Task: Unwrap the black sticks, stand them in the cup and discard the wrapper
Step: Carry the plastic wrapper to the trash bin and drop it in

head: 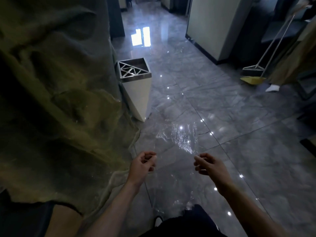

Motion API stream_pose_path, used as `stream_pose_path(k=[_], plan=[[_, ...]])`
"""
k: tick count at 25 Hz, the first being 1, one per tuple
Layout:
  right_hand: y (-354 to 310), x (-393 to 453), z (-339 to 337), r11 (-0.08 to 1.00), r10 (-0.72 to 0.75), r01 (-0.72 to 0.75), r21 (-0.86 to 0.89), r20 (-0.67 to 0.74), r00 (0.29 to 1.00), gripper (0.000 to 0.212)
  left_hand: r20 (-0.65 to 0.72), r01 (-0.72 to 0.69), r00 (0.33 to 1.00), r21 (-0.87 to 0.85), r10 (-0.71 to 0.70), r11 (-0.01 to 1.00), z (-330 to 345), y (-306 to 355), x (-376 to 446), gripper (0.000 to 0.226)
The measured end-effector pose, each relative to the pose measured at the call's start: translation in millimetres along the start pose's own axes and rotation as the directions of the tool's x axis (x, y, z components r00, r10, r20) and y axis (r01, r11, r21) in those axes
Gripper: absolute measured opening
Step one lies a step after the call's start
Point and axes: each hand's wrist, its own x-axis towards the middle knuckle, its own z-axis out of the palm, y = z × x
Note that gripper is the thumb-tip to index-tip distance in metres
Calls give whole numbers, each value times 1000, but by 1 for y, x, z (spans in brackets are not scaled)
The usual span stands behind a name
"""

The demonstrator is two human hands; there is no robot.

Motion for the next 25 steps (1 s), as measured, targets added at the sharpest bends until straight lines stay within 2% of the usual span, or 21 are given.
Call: stream_pose_path(k=[7,12,18,25], plan=[[-26,91,-25,999,-38,38,-14,-47,998,8,-48,-33,998,59,36,998,41,22,94,9],[-58,174,-73,998,-69,68,-12,-45,997,7,-51,-91,994,152,100,984,98,56,165,9],[-96,249,-126,998,-66,66,-9,-33,997,9,-53,-94,993,195,106,976,159,96,236,14],[-120,324,-143,999,-45,45,-10,-47,998,6,-54,-115,990,264,134,958,183,120,303,13]])
